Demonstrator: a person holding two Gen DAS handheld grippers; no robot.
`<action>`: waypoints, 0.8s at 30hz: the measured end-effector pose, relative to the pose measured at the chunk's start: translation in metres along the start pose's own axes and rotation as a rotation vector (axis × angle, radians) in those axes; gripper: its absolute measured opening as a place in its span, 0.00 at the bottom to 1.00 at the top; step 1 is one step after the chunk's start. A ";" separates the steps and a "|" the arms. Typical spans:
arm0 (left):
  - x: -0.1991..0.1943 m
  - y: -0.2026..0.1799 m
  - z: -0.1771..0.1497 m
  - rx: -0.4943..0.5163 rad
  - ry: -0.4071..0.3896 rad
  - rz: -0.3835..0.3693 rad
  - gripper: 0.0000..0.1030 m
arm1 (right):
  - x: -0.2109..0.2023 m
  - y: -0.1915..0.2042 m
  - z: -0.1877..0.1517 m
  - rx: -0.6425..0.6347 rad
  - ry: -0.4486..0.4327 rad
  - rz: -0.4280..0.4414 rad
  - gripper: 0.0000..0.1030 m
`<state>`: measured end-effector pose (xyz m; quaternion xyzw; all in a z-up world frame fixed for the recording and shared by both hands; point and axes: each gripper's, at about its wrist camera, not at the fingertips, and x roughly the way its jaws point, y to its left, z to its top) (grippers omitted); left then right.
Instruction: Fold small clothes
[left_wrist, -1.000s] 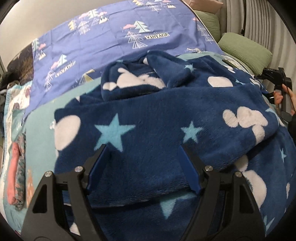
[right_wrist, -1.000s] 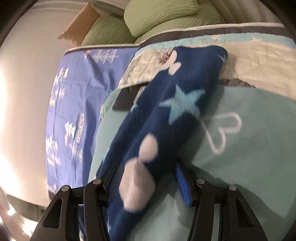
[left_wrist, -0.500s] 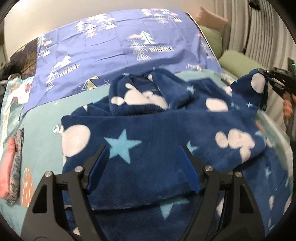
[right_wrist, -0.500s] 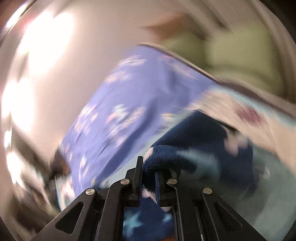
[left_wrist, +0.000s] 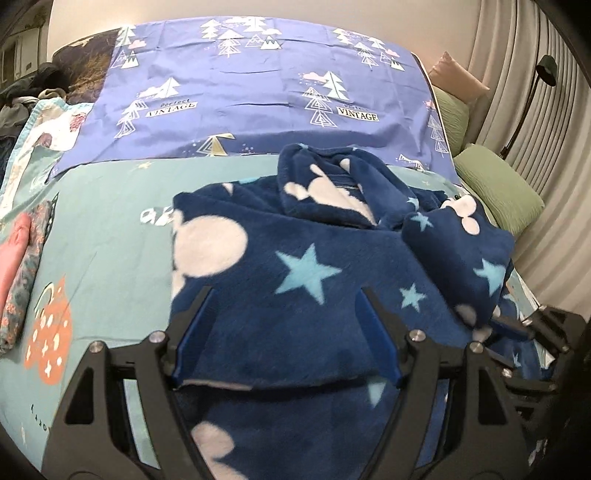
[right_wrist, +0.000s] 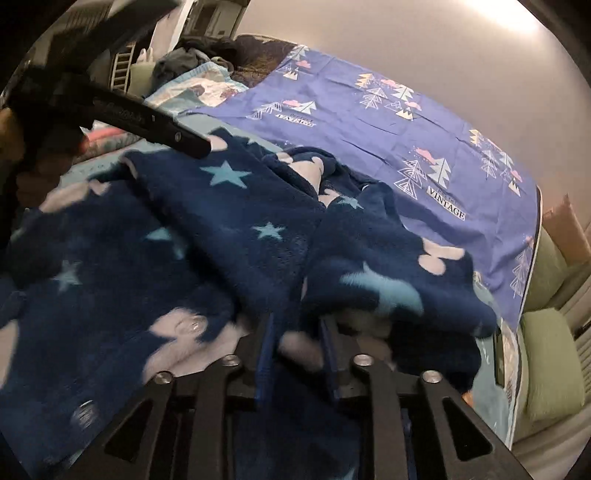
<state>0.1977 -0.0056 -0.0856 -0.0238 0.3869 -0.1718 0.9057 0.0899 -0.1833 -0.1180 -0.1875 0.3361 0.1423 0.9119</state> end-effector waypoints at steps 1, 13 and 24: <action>-0.001 0.002 -0.002 -0.005 0.001 -0.002 0.75 | -0.009 -0.011 0.000 0.056 -0.023 0.036 0.56; -0.023 0.009 -0.012 -0.015 -0.018 -0.045 0.75 | -0.005 -0.175 -0.046 1.105 -0.075 0.253 0.64; -0.036 0.017 -0.014 -0.026 -0.038 -0.028 0.75 | 0.021 -0.151 0.022 0.989 -0.095 0.180 0.07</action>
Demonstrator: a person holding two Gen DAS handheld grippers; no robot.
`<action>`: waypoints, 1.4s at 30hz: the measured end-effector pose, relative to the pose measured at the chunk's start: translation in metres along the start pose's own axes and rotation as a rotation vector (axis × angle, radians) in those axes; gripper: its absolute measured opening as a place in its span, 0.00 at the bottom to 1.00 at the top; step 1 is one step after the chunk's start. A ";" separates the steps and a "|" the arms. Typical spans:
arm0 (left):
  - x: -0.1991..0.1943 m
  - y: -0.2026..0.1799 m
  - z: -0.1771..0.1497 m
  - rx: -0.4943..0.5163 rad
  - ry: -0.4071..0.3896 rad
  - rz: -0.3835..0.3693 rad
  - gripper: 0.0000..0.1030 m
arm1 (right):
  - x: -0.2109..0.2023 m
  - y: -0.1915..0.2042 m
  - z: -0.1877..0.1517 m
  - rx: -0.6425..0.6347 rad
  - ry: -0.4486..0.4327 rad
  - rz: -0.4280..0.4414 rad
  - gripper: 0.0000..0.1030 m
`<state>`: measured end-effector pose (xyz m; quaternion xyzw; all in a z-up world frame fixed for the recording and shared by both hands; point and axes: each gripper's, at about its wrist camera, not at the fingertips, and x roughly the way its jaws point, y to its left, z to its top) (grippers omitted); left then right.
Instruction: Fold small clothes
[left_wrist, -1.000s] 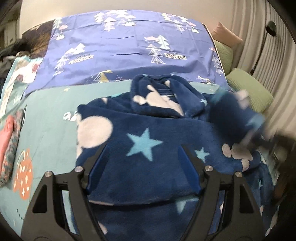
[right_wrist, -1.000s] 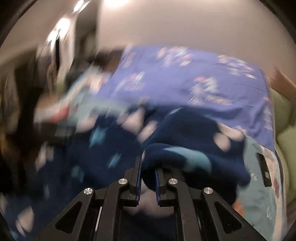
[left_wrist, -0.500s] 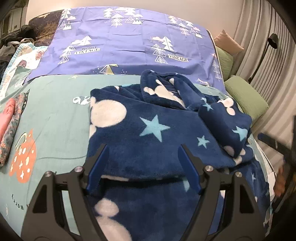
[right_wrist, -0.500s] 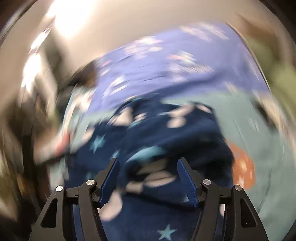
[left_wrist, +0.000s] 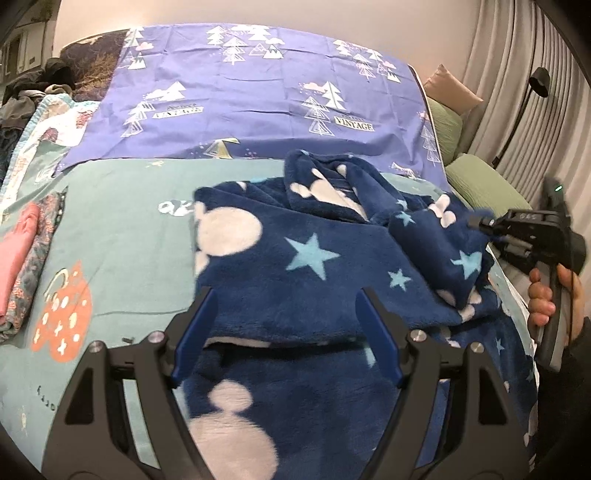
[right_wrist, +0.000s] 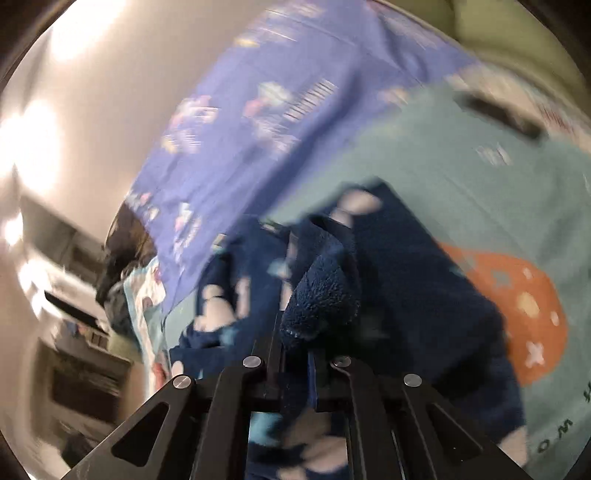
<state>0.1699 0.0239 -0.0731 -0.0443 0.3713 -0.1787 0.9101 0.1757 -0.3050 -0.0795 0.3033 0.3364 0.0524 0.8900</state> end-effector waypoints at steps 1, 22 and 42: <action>-0.002 0.004 0.001 -0.010 -0.006 0.006 0.75 | -0.002 0.024 -0.006 -0.105 -0.019 0.019 0.07; 0.035 0.002 -0.021 -0.060 0.160 -0.173 0.75 | -0.048 0.023 -0.074 -0.349 0.066 -0.137 0.51; -0.036 -0.040 0.081 0.108 -0.088 -0.199 0.13 | -0.061 -0.037 -0.062 -0.206 0.041 -0.399 0.58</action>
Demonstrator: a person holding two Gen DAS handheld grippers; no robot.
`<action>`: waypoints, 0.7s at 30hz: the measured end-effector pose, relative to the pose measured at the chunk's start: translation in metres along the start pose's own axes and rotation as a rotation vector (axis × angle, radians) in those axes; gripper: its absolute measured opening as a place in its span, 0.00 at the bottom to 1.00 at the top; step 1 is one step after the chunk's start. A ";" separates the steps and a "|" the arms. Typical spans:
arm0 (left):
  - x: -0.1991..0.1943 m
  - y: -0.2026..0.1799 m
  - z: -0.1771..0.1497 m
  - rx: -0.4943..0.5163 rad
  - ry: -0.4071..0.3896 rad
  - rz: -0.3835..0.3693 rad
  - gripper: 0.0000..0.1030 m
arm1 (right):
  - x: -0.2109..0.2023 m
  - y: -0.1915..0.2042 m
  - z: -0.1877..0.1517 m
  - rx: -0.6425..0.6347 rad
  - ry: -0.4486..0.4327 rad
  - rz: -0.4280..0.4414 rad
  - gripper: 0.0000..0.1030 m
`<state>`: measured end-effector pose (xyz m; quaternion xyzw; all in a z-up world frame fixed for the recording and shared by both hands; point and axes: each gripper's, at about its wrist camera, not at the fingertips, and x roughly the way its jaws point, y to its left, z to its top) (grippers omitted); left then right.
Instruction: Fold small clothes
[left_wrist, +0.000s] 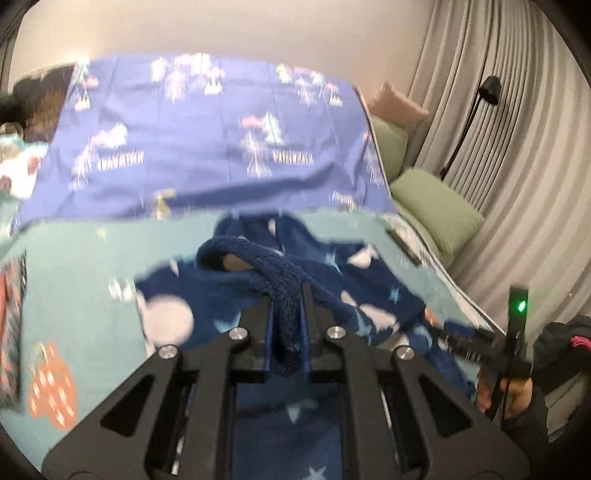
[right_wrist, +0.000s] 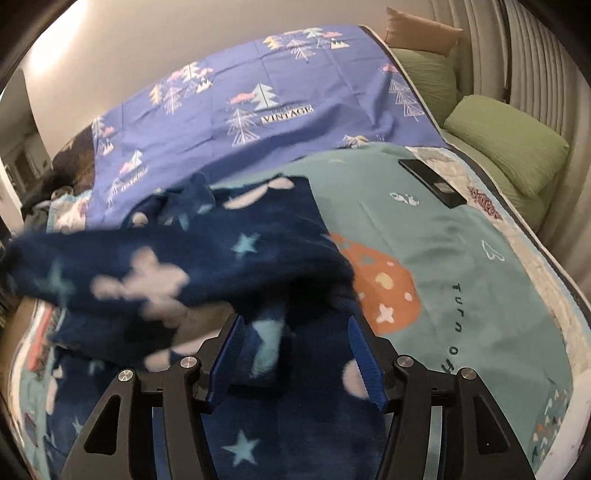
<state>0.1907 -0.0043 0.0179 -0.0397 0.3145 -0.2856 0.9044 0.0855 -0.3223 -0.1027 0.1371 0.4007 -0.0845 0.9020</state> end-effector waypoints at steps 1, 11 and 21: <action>-0.002 0.002 0.004 0.017 -0.015 0.014 0.13 | 0.001 0.000 -0.001 -0.007 0.005 -0.007 0.58; 0.062 0.099 -0.065 -0.144 0.213 0.151 0.15 | 0.003 0.002 -0.001 -0.044 0.016 -0.014 0.58; 0.036 0.083 -0.065 -0.087 0.109 0.244 0.55 | 0.002 0.004 0.013 -0.049 -0.016 -0.007 0.59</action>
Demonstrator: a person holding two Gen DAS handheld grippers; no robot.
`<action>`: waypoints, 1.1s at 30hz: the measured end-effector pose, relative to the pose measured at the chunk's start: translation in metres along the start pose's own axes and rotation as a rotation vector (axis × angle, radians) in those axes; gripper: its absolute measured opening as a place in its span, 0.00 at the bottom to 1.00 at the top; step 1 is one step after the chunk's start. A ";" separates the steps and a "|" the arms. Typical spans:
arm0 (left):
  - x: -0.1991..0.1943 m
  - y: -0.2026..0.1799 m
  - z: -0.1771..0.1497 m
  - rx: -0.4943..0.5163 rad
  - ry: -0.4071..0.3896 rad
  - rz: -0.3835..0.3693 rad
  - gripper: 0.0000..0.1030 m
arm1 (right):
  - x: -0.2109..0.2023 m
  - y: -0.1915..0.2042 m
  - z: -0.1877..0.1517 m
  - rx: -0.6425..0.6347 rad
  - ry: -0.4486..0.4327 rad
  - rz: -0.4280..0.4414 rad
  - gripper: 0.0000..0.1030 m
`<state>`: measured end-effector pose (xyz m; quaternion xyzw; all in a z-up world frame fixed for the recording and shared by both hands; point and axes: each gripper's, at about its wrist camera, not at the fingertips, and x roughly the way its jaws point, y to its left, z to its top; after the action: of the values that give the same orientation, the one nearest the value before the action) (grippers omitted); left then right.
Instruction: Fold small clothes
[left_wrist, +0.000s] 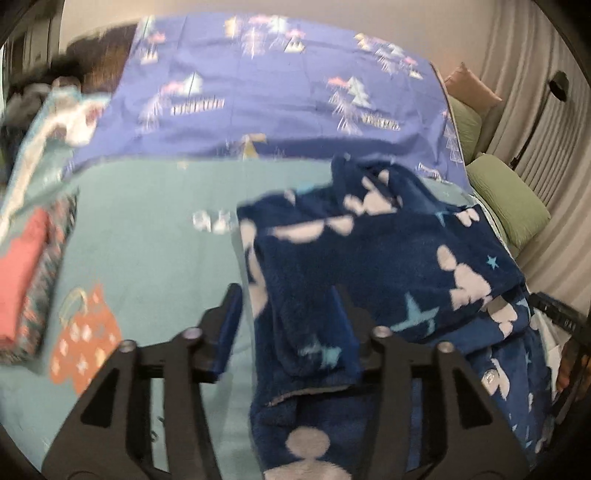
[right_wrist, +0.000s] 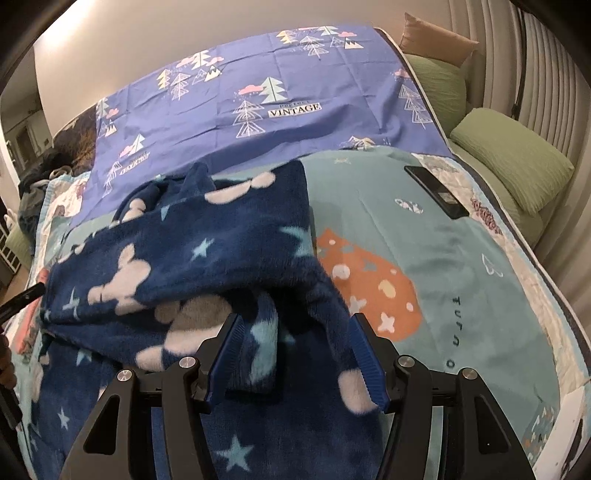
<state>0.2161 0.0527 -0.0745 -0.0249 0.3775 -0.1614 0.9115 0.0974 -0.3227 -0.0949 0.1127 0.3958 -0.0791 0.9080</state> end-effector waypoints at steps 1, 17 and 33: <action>-0.001 -0.002 0.002 0.012 -0.011 0.004 0.55 | 0.000 0.000 0.002 0.008 -0.004 0.007 0.59; 0.011 -0.031 0.036 0.047 -0.025 -0.068 0.63 | -0.015 0.020 0.067 0.032 -0.022 0.088 0.55; 0.169 -0.055 0.076 0.033 0.230 -0.137 0.17 | 0.187 0.083 0.127 0.031 0.272 0.332 0.07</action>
<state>0.3662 -0.0578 -0.1258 -0.0169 0.4742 -0.2311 0.8493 0.3321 -0.2870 -0.1365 0.1999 0.4895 0.0812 0.8449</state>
